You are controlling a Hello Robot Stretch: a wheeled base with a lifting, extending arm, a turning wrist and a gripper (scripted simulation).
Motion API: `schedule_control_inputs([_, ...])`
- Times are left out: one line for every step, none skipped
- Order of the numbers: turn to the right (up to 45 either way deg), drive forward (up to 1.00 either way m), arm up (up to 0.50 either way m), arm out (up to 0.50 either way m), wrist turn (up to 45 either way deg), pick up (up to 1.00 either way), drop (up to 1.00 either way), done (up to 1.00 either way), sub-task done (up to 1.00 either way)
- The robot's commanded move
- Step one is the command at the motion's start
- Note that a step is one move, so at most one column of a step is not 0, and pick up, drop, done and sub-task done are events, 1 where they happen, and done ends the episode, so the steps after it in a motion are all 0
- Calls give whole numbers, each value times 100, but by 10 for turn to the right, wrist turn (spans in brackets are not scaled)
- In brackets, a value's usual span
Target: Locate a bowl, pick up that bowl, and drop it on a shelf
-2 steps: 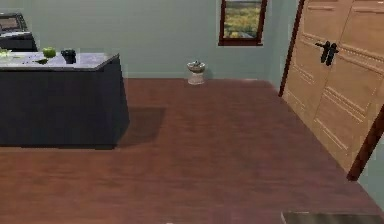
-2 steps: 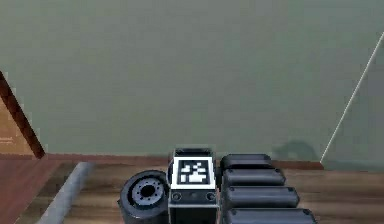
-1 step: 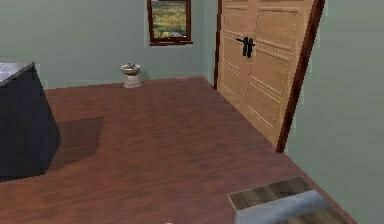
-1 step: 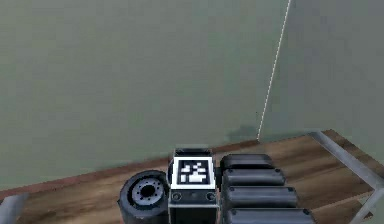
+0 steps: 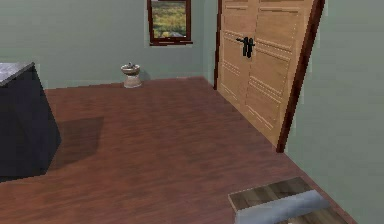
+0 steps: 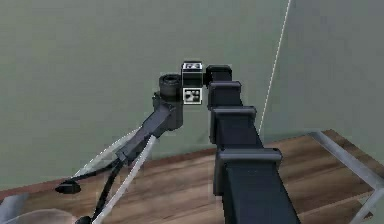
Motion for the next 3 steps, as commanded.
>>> schedule_control_inputs([0, 0, 0, 0, 450, 0, 0, 0, 0])
schedule_control_inputs([0, 0, 0, 0, 450, 0, 0, 0, 0])
schedule_control_inputs([0, 0, 0, 0, 360, 0, 0, 0, 0])
